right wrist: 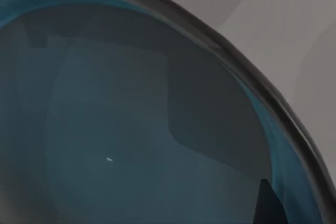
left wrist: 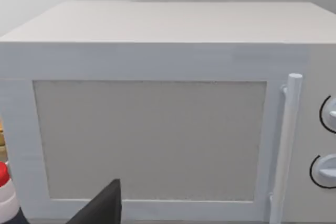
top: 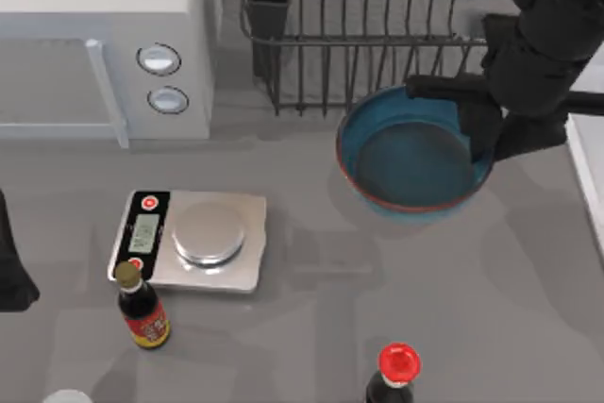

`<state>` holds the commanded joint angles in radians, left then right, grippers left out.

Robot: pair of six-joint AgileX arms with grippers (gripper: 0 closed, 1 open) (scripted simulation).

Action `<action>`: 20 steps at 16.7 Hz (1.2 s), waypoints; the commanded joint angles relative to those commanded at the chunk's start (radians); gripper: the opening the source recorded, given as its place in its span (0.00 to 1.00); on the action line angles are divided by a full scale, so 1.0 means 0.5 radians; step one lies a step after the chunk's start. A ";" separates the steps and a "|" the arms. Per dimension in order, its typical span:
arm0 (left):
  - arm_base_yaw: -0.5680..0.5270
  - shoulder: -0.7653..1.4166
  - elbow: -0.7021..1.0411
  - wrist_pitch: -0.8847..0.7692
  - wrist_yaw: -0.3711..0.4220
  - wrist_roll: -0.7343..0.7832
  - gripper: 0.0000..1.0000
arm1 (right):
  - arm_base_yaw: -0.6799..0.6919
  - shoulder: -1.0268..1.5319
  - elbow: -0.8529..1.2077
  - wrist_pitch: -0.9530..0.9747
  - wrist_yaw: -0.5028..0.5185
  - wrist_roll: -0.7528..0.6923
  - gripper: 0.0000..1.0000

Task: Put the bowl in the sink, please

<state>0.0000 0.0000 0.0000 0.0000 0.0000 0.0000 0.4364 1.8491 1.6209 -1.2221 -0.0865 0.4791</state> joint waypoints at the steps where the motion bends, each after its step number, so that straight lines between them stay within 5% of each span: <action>1: 0.000 0.000 0.000 0.000 0.000 0.000 1.00 | -0.052 -0.027 -0.090 0.144 -0.048 -0.028 0.00; 14: 0.000 0.000 0.000 0.000 0.000 0.000 1.00 | -1.207 -0.348 -1.584 3.025 -0.665 -0.601 0.00; 20: 0.000 0.000 0.000 0.000 0.000 0.000 1.00 | -1.712 -0.583 -1.961 3.937 -0.799 -0.844 0.00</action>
<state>0.0000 0.0000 0.0000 0.0000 0.0000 0.0000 -0.4197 1.5575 0.6406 0.7464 -0.4859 0.0572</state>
